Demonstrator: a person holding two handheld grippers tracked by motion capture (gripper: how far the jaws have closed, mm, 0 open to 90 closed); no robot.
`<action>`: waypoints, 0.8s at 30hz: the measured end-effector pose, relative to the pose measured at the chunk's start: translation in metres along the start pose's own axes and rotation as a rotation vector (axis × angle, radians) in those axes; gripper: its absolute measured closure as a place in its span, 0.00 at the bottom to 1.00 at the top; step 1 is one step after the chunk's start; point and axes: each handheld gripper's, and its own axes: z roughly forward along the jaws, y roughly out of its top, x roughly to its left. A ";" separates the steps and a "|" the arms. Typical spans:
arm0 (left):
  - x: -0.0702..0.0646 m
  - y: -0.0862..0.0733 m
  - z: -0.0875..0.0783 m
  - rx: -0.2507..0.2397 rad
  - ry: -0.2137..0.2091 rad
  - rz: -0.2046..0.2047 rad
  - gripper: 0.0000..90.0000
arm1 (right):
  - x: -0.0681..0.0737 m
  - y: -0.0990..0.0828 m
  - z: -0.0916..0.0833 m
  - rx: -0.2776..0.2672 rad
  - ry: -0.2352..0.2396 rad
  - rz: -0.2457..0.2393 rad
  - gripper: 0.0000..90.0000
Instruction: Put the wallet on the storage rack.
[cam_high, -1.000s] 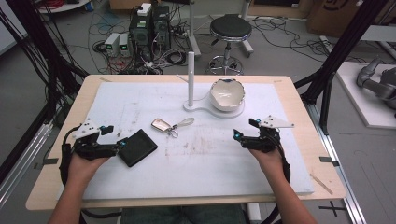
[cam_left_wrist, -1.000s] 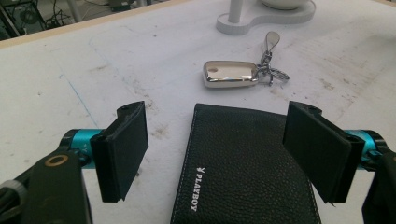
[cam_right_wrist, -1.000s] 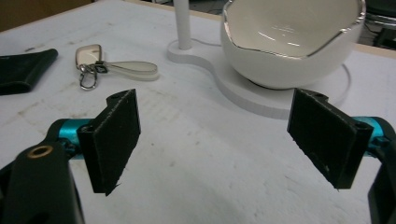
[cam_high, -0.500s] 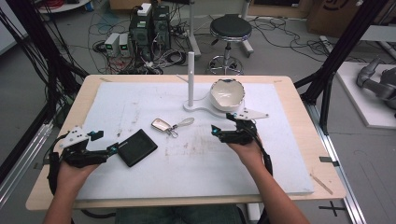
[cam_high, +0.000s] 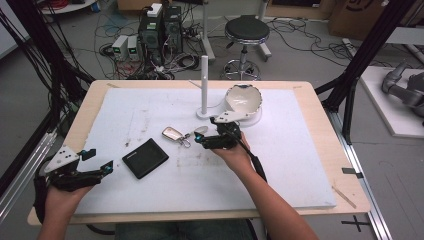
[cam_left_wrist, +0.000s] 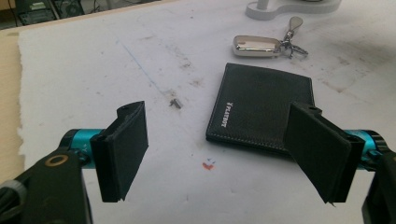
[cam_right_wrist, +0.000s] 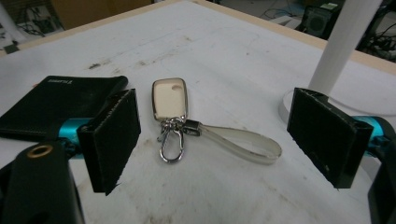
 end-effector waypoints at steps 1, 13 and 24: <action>0.000 0.000 0.000 0.000 0.000 0.000 0.25 | 0.000 0.000 0.000 0.000 0.000 0.000 0.19; 0.002 -0.006 -0.014 0.002 0.029 -0.007 0.25 | 0.022 0.012 0.034 0.047 0.089 0.030 0.19; 0.000 -0.006 -0.012 0.008 0.025 -0.001 0.25 | 0.048 0.009 0.072 0.121 0.160 -0.053 0.20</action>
